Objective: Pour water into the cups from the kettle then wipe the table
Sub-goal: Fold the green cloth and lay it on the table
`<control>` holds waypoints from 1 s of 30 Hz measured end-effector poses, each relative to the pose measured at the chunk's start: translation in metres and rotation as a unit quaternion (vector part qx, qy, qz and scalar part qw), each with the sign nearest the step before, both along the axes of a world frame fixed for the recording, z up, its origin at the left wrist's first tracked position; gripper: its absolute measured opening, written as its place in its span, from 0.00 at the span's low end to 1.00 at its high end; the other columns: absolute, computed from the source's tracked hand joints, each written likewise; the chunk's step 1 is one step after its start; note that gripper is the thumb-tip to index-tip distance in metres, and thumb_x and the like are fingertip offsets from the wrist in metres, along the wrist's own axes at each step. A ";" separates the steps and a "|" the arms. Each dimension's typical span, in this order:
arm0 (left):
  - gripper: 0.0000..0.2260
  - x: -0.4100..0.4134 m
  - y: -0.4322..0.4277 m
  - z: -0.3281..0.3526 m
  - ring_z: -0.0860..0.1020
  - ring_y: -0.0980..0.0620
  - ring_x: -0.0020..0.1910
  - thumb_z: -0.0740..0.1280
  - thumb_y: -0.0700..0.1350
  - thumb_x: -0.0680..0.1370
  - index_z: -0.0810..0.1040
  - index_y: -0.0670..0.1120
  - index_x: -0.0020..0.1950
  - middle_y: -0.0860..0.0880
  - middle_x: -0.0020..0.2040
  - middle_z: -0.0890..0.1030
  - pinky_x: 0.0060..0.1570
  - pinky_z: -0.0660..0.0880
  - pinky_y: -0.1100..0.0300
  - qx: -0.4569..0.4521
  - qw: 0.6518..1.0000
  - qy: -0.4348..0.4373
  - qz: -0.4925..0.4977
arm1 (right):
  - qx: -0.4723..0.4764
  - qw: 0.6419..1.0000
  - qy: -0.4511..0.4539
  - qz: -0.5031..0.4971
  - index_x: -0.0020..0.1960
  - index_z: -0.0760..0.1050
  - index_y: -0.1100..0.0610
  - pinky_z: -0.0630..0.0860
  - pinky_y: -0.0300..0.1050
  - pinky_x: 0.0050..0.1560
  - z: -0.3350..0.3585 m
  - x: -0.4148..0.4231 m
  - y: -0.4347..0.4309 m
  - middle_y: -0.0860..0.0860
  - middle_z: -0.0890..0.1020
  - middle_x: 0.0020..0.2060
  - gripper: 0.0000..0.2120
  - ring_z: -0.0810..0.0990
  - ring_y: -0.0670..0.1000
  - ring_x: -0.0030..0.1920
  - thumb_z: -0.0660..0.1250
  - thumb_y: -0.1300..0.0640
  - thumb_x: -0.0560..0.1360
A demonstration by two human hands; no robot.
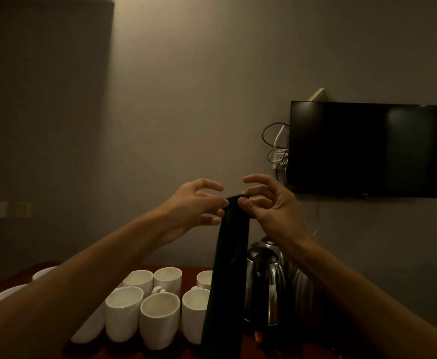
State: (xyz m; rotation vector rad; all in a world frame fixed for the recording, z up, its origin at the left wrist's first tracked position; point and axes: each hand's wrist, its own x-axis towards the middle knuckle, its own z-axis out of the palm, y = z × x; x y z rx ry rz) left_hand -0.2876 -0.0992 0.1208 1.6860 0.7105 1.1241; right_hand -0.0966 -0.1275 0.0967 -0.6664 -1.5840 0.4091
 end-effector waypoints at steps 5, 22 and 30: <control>0.27 -0.001 0.012 -0.010 0.78 0.49 0.63 0.75 0.52 0.73 0.73 0.54 0.70 0.47 0.64 0.79 0.63 0.73 0.49 0.037 0.993 0.098 -0.052 | 0.011 0.999 -0.022 0.024 0.61 0.75 0.54 0.83 0.43 0.48 0.014 0.003 0.000 0.52 0.82 0.46 0.17 0.85 0.50 0.49 0.70 0.68 0.75; 0.08 -0.010 0.029 -0.018 0.85 0.44 0.51 0.72 0.37 0.76 0.78 0.39 0.53 0.40 0.51 0.84 0.45 0.84 0.54 0.144 0.989 0.018 0.008 | -0.005 0.999 -0.034 -0.012 0.59 0.75 0.58 0.83 0.42 0.42 0.023 0.024 0.011 0.54 0.80 0.48 0.14 0.85 0.47 0.46 0.69 0.68 0.76; 0.08 -0.028 0.044 -0.007 0.82 0.44 0.57 0.70 0.39 0.78 0.75 0.40 0.56 0.41 0.59 0.80 0.56 0.82 0.48 0.133 0.969 0.203 -0.044 | -0.053 0.995 -0.075 -0.037 0.55 0.77 0.56 0.84 0.47 0.45 0.019 0.033 0.027 0.56 0.81 0.51 0.10 0.85 0.53 0.50 0.70 0.66 0.76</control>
